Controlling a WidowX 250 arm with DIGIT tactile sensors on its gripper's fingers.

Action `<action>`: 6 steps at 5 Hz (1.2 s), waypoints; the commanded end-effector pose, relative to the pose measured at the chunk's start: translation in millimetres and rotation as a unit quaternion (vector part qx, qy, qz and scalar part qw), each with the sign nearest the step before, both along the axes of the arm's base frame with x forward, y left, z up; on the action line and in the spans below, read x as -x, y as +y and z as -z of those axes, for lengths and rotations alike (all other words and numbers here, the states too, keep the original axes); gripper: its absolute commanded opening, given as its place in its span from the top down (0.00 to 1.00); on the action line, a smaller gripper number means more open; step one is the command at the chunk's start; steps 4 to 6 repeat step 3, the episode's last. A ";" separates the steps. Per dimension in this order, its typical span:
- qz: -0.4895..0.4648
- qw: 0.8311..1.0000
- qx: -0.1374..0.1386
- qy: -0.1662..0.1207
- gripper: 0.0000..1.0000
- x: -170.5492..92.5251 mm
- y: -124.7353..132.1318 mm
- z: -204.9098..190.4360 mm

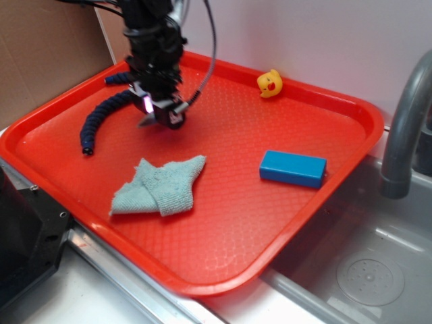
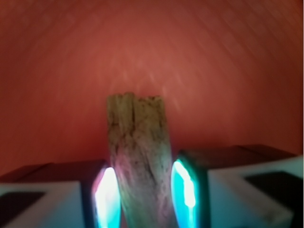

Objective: Grab the wood chip.

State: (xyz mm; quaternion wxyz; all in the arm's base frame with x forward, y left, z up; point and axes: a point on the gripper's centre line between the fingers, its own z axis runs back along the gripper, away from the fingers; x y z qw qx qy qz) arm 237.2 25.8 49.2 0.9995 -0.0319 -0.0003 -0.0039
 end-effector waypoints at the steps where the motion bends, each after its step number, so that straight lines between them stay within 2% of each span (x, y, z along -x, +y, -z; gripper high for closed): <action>1: -0.062 0.992 -0.075 -0.083 1.00 15.5 7.6 -108.5; 2: -0.081 0.988 -0.077 -0.104 1.00 18.7 9.6 -158.5; 3: -0.053 0.990 -0.099 -0.079 1.00 14.4 6.1 -192.2; 6: -0.053 0.990 -0.099 -0.079 1.00 14.4 6.1 -192.2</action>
